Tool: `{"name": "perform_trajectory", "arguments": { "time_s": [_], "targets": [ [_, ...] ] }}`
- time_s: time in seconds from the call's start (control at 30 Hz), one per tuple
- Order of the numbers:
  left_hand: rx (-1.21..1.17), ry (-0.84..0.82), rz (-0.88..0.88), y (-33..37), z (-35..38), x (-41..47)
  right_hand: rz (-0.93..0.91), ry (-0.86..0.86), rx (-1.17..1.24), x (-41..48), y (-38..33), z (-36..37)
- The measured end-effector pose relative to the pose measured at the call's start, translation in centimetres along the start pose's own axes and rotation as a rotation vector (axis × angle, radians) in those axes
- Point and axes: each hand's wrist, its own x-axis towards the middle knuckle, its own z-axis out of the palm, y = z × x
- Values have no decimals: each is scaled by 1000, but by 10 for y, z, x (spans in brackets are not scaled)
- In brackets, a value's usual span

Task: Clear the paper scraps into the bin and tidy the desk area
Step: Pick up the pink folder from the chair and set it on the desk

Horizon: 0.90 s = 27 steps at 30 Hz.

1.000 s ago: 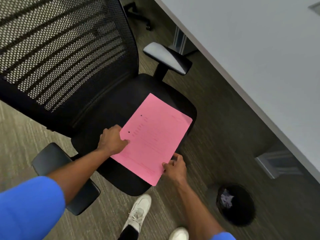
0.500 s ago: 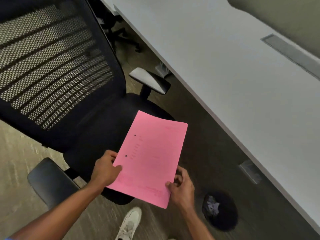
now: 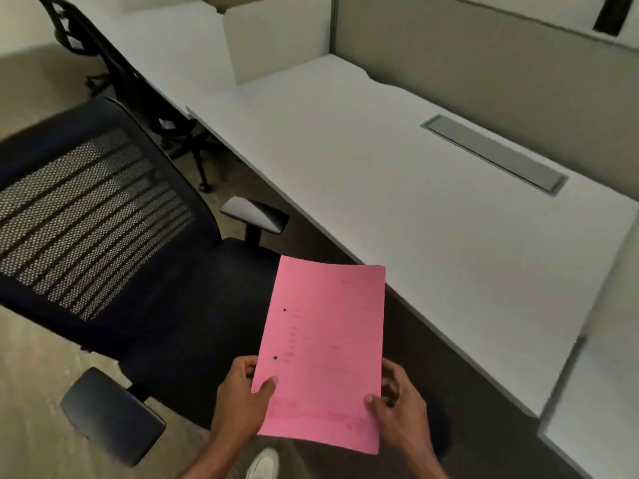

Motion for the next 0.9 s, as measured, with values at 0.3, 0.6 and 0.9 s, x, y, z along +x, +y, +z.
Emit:
{"name": "perform_trajectory", "arguments": {
  "time_s": [0.3, 0.6, 0.9],
  "targets": [
    [-3, -8, 166, 59, 11, -47, -104, 70, 54, -22, -3, -72],
    [31, -36, 266, 122, 10, -18, -145, 139, 122, 4, -41, -94],
    [32, -104, 299, 165, -8, 80, -158, 204, 72, 79, -107, -86]
  ]
}}
